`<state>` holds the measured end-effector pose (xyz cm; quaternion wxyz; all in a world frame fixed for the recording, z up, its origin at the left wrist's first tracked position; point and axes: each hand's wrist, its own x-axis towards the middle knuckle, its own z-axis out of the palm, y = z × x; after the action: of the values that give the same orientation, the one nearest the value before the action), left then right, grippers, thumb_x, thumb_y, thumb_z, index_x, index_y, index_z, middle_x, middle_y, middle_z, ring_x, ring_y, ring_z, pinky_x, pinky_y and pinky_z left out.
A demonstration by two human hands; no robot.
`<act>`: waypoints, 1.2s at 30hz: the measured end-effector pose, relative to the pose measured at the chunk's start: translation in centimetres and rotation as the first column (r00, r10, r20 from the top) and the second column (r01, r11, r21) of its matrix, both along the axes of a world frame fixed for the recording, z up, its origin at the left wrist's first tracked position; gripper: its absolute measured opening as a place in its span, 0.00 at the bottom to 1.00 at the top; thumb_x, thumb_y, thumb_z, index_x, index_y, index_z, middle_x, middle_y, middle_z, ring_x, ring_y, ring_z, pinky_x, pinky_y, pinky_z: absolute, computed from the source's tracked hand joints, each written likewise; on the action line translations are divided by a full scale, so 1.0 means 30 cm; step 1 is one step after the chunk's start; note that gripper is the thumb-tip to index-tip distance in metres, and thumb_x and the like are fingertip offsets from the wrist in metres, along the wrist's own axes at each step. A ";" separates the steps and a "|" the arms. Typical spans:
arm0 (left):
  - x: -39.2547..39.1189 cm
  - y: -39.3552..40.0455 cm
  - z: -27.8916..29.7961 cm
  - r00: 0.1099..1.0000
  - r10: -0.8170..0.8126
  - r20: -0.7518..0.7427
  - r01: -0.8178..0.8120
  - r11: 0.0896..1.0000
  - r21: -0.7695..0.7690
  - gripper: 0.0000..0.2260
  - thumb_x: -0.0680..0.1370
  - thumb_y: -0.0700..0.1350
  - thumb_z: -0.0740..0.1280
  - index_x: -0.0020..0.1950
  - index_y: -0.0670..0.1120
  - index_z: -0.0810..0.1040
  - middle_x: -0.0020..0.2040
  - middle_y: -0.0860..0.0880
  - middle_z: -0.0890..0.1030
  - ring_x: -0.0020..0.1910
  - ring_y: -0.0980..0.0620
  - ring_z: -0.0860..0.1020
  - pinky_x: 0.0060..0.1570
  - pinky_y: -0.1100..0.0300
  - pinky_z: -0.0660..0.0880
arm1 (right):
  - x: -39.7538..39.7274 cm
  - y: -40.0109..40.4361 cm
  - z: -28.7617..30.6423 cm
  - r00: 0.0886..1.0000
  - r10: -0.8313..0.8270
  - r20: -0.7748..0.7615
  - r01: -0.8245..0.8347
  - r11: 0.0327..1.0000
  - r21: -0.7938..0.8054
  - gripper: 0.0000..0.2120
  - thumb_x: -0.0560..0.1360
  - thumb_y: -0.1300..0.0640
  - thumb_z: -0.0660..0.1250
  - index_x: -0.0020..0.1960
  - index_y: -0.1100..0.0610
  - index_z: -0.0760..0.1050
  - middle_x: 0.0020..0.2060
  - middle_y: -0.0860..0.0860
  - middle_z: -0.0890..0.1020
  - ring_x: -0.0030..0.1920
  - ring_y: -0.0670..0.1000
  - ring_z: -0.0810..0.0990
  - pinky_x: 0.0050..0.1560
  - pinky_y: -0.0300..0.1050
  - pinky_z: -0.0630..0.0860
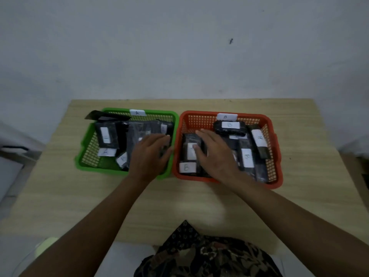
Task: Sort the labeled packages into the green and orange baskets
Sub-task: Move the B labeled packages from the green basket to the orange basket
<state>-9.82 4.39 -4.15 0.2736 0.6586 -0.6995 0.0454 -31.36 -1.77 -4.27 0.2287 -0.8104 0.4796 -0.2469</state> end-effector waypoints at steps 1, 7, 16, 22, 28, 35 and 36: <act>0.062 0.014 0.012 0.999 0.040 0.015 -0.039 0.999 -0.004 0.15 0.76 0.48 0.71 0.59 0.41 0.82 0.55 0.43 0.82 0.54 0.43 0.79 0.51 0.49 0.77 | 0.064 0.004 0.012 0.999 0.040 0.008 -0.040 0.999 -0.009 0.22 0.80 0.50 0.65 0.72 0.56 0.71 0.70 0.53 0.74 0.70 0.52 0.69 0.71 0.46 0.65; 0.413 0.116 0.055 0.983 0.184 0.012 -0.184 0.983 0.003 0.17 0.75 0.47 0.73 0.60 0.40 0.81 0.55 0.43 0.82 0.55 0.42 0.79 0.51 0.49 0.78 | 0.461 0.024 0.063 0.981 0.193 0.011 -0.193 0.981 -0.007 0.23 0.80 0.50 0.64 0.73 0.55 0.70 0.70 0.53 0.72 0.71 0.53 0.69 0.69 0.49 0.68; 0.796 0.127 -0.027 0.951 0.300 -0.081 -0.283 0.944 0.173 0.19 0.75 0.48 0.73 0.62 0.42 0.80 0.58 0.44 0.81 0.57 0.43 0.77 0.51 0.49 0.78 | 0.911 0.001 0.019 0.977 0.209 -0.036 -0.202 0.971 0.129 0.24 0.81 0.48 0.61 0.75 0.55 0.66 0.72 0.52 0.71 0.71 0.53 0.67 0.69 0.49 0.66; 0.880 0.087 -0.123 0.914 0.350 -0.206 -0.259 0.893 0.368 0.25 0.78 0.51 0.68 0.72 0.44 0.70 0.69 0.44 0.74 0.67 0.44 0.72 0.60 0.48 0.75 | 1.052 -0.042 -0.040 0.968 0.187 -0.169 -0.155 0.970 0.185 0.27 0.80 0.50 0.63 0.77 0.56 0.63 0.74 0.54 0.67 0.74 0.54 0.63 0.70 0.50 0.64; 0.878 0.065 -0.177 0.810 0.410 -0.420 -0.225 0.878 0.423 0.24 0.82 0.45 0.62 0.77 0.42 0.63 0.69 0.39 0.74 0.66 0.40 0.74 0.62 0.52 0.71 | 1.112 -0.077 -0.095 0.935 0.143 -0.325 -0.116 0.988 0.102 0.28 0.78 0.50 0.66 0.74 0.59 0.66 0.68 0.57 0.71 0.69 0.58 0.66 0.66 0.54 0.68; 0.905 0.064 -0.199 0.800 0.412 -0.436 -0.241 0.886 0.396 0.20 0.82 0.40 0.61 0.74 0.41 0.67 0.47 0.38 0.83 0.35 0.52 0.75 0.37 0.66 0.64 | 1.100 -0.077 -0.117 0.961 0.152 -0.231 -0.141 0.988 0.063 0.19 0.71 0.50 0.73 0.55 0.50 0.66 0.52 0.50 0.76 0.50 0.53 0.76 0.47 0.50 0.75; 0.907 0.064 -0.201 0.803 0.402 -0.440 -0.232 0.891 0.391 0.20 0.82 0.40 0.61 0.74 0.40 0.68 0.49 0.39 0.83 0.38 0.51 0.77 0.39 0.65 0.67 | 1.097 -0.071 -0.115 0.963 0.174 -0.208 -0.159 0.983 0.087 0.19 0.72 0.50 0.73 0.53 0.48 0.64 0.49 0.47 0.76 0.46 0.52 0.78 0.42 0.48 0.75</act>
<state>17.38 6.30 -10.19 0.3273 0.7908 -0.4778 -0.1980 1.56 -3.90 -7.71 0.2236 -0.8613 0.4400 -0.1210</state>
